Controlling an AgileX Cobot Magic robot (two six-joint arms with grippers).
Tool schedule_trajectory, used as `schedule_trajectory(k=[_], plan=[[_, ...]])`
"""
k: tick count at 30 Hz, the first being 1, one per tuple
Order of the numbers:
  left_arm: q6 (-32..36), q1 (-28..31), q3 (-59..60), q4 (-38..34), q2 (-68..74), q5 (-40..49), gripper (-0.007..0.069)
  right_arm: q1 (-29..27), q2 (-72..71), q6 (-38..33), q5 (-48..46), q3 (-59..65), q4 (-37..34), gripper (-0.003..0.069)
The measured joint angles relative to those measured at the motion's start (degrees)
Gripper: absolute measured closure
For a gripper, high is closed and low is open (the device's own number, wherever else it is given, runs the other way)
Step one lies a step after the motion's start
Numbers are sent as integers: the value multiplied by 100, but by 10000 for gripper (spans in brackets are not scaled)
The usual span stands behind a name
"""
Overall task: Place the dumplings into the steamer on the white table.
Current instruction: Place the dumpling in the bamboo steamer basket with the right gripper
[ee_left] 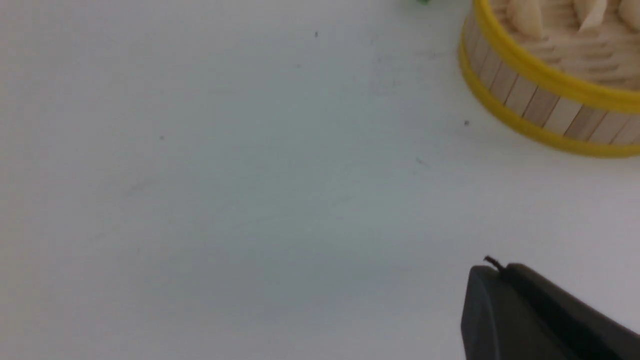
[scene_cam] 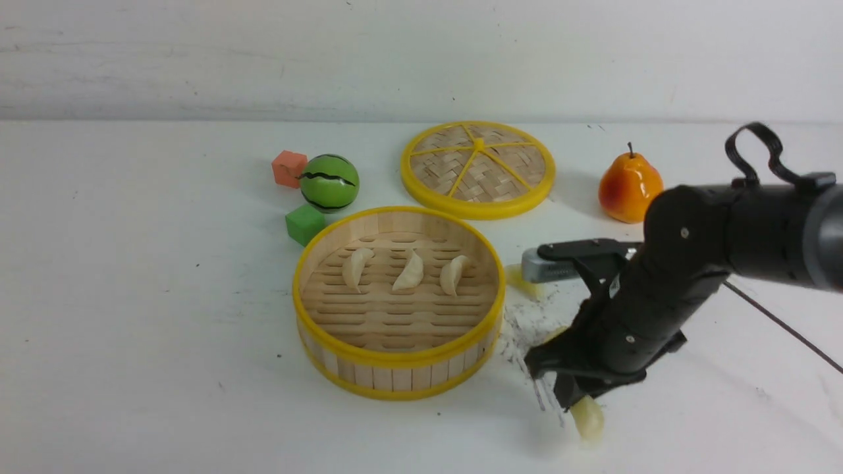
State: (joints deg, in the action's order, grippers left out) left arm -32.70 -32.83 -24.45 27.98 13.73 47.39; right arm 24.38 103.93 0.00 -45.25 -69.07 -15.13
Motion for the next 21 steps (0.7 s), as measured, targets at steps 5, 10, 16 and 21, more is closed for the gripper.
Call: schedule_trajectory(k=[5,10,16,21], plan=[[-60,0,340,131,-531,-355,639,358,18,33,-623,-767,131,503],[-66,0,452,335,-758,-513,638,1019,76,223,-1177,-2206,214,503],[-66,0,452,366,-764,-523,638,1232,703,250,-795,-3295,194,503],[-66,0,452,371,-769,-536,636,1288,1708,270,134,-3634,78,503]])
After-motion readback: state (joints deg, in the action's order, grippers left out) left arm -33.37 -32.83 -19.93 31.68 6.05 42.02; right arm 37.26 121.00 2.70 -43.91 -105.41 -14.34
